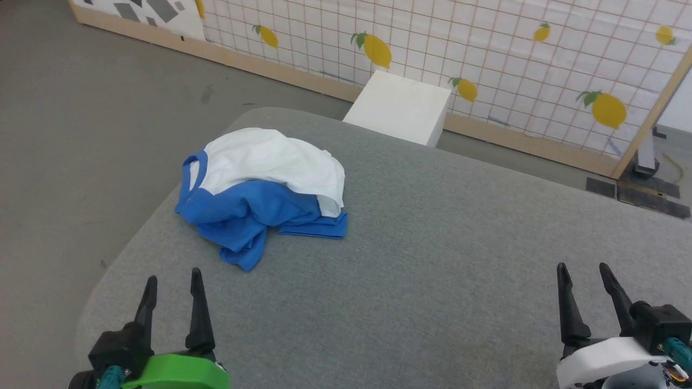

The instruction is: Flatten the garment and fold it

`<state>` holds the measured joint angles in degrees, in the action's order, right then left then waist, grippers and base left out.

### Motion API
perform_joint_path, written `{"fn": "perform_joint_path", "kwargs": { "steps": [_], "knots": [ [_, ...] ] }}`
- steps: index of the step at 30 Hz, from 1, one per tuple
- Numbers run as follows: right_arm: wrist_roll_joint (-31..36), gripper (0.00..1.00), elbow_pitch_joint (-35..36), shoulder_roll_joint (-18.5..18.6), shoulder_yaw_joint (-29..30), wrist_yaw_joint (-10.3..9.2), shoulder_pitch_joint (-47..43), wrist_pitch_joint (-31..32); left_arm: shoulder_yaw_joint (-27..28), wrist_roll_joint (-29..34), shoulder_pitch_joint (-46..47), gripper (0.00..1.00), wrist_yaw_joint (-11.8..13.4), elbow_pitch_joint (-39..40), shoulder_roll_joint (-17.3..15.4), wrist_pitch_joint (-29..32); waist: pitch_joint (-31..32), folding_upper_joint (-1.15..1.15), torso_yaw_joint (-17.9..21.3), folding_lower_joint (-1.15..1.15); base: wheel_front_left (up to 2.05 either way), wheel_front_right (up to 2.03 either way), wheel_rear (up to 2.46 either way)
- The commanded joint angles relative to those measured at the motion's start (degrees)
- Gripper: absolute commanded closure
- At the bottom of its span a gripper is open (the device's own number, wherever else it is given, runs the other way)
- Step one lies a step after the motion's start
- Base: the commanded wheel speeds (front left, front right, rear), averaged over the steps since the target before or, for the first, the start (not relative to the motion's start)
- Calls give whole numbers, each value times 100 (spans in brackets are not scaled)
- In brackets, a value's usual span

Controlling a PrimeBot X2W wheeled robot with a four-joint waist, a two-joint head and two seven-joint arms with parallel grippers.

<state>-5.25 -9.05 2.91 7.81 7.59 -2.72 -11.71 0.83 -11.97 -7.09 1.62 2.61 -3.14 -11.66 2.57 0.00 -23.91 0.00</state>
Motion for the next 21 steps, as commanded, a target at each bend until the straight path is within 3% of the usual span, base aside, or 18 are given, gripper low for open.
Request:
{"fn": "perform_joint_path", "kwargs": {
  "steps": [1, 10, 14, 19, 21],
  "knots": [
    [-64, 0, -35, -2, 33, -8, -75, -61, 14, -92, -71, 0, -5, 70, 21, -64, 7, 0, -73, 0, 0, 0, 0],
    [-114, 0, -91, -2, 247, -9, -86, -167, -8, -609, 360, 0, -191, 382, -2, -90, -153, 0, -214, 0, 0, 0, 0],
    [-148, 0, -118, -2, 346, -9, -107, -213, 76, -906, 965, 0, -233, 716, -220, 504, -250, 0, -271, 0, 0, 0, 0],
    [-118, 0, -122, -3, 430, -9, -63, -273, 127, -1163, 2071, 0, -249, 889, -753, 1712, -438, 0, -279, 0, 0, 0, 0],
    [-91, 0, -117, -3, 481, -10, -35, -297, 206, -1559, 2620, 0, -201, 834, -768, 2210, -522, 0, -277, 0, 0, 0, 0]
  ]
}}
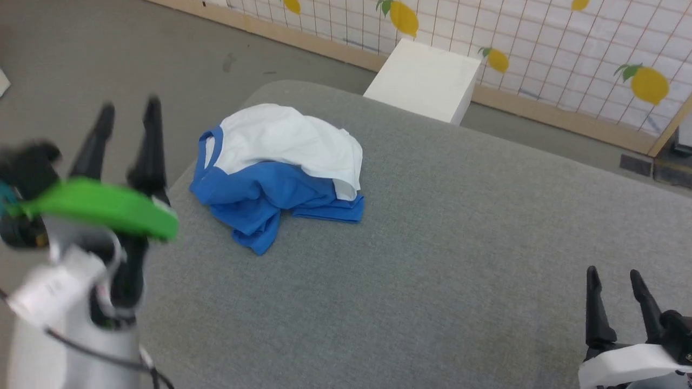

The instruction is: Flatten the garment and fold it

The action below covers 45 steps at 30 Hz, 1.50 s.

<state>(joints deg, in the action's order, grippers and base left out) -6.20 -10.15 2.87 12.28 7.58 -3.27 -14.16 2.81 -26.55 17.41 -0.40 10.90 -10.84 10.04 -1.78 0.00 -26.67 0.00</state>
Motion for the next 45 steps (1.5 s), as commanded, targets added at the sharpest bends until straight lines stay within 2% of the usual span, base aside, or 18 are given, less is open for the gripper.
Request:
{"fn": "perform_joint_path", "kwargs": {
  "steps": [1, 3, 11, 17, 22, 32, 38, 45],
  "knots": [
    [24, 0, -5, 0, 48, -9, 35, -65, 9, -47, 474, 0, -1, -57, -214, 290, -143, 0, 13, 0, 0, 0, 0],
    [74, 0, 11, 0, 79, -9, 76, -84, -48, 104, 995, 0, -43, -204, -566, 656, -275, 0, 58, 0, 0, 0, 0],
    [337, 0, 128, 0, 73, -9, 283, -84, 42, -411, 2748, 0, 428, -1278, -523, 1881, -863, 0, 426, 0, 0, 0, 0],
    [504, 0, 219, 0, 43, -9, 506, -84, -337, -343, 3419, 0, 334, -2169, -766, 2699, -1350, 0, 740, 0, 0, 0, 0],
    [589, 0, 287, 0, 42, -9, 699, -84, -438, -424, 3503, 0, 495, -2649, -850, 3475, -1735, 0, 1043, 0, 0, 0, 0],
    [661, 0, 447, 0, 150, -9, 984, -84, -372, -688, 3167, 0, 1254, -2819, -848, 4931, -2441, 0, 1526, 0, 0, 0, 0],
    [692, 0, 538, 0, 175, -9, 1146, -84, -434, -537, 2861, 0, 1566, -2751, -1051, 5389, -2794, 0, 1686, 0, 0, 0, 0],
    [765, 0, 620, 0, 256, -9, 1249, -84, -365, -530, 2616, 0, 1778, -2795, -1090, 5459, -3038, 0, 1768, 0, 0, 0, 0]
  ]
}}
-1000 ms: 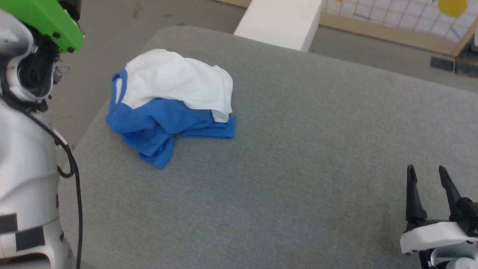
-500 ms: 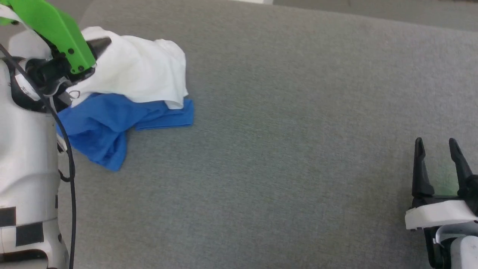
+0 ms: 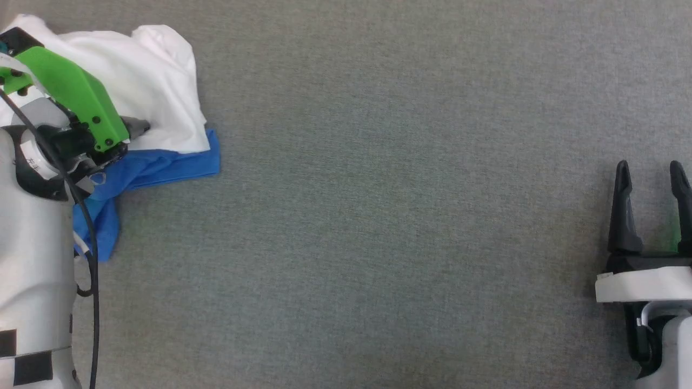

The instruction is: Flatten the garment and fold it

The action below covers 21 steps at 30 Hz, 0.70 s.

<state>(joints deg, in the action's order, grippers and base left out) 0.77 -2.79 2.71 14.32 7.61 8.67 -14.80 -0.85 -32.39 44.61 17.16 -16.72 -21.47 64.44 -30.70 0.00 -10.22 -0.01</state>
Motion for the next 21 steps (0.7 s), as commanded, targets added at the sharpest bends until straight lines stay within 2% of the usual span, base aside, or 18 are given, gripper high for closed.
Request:
{"fn": "perform_joint_path", "kwargs": {
  "steps": [1, 2, 3, 12, 21],
  "knots": [
    [76, 0, -105, 17, 60, -12, 67, -19, 14, 43, -133, 2, 9, -42, -29, -19, -171, 0, 133, 1, 0, 0, 0],
    [84, 0, -97, 17, 66, -12, 75, -19, 9, 37, -155, 42, -25, -51, -39, -44, -187, 0, 140, 1, 0, 0, 0],
    [93, 0, -90, 17, 74, -12, 85, -19, 17, 24, -176, 100, -70, -61, -46, -108, -203, 0, 147, 1, 0, 0, 0],
    [158, 0, -76, 17, 167, -12, 134, -19, 209, -245, -215, 100, -407, -339, 86, -742, -115, 0, 191, 1, 0, 0, 0],
    [23, 0, -247, 17, 78, -12, 72, -19, 472, -495, -27, 100, -907, -414, 59, -1537, 419, 0, 202, 1, 0, 0, 0]
  ]
}}
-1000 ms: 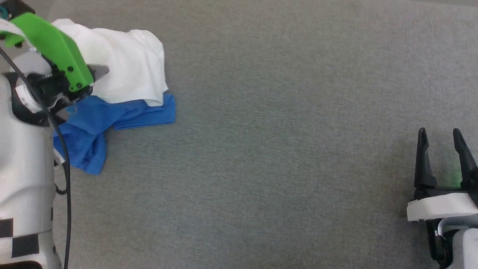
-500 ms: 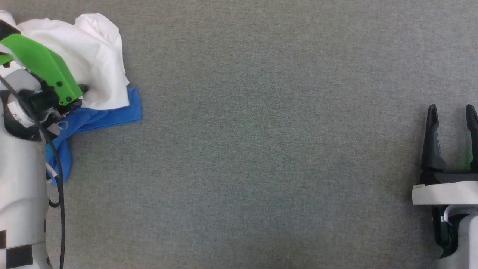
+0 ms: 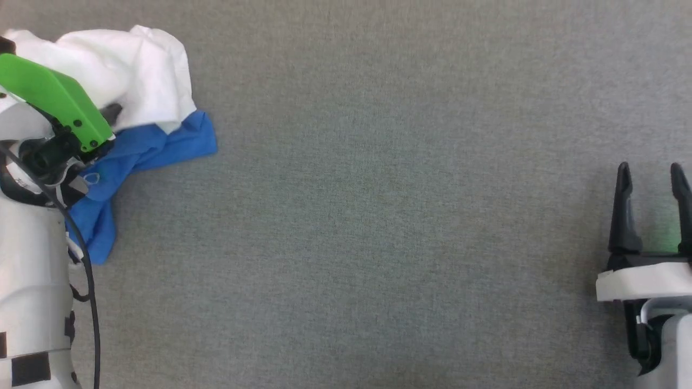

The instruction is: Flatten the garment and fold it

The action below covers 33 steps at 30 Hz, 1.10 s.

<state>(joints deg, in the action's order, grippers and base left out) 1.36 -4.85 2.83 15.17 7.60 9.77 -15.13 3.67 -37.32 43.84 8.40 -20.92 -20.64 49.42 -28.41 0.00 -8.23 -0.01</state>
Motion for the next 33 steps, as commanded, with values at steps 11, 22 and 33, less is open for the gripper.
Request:
{"fn": "perform_joint_path", "kwargs": {
  "steps": [11, 22, 33],
  "knots": [
    [-378, 0, -411, 5, -101, -11, -340, 13, -170, 117, 332, 100, -647, 202, -201, -650, 1285, 0, -45, 1, 0, 0, 0],
    [-695, 0, -668, 5, -111, -11, -786, 13, -505, 71, 893, 100, -1066, 567, -11, -874, 2194, 0, -30, 1, 0, 0, 0],
    [-835, 0, -764, 5, -177, -11, -1015, 13, -858, -233, 1833, 100, -1278, 792, 747, -1196, 2678, 0, 239, 1, 0, 0, 0]
  ]
}}
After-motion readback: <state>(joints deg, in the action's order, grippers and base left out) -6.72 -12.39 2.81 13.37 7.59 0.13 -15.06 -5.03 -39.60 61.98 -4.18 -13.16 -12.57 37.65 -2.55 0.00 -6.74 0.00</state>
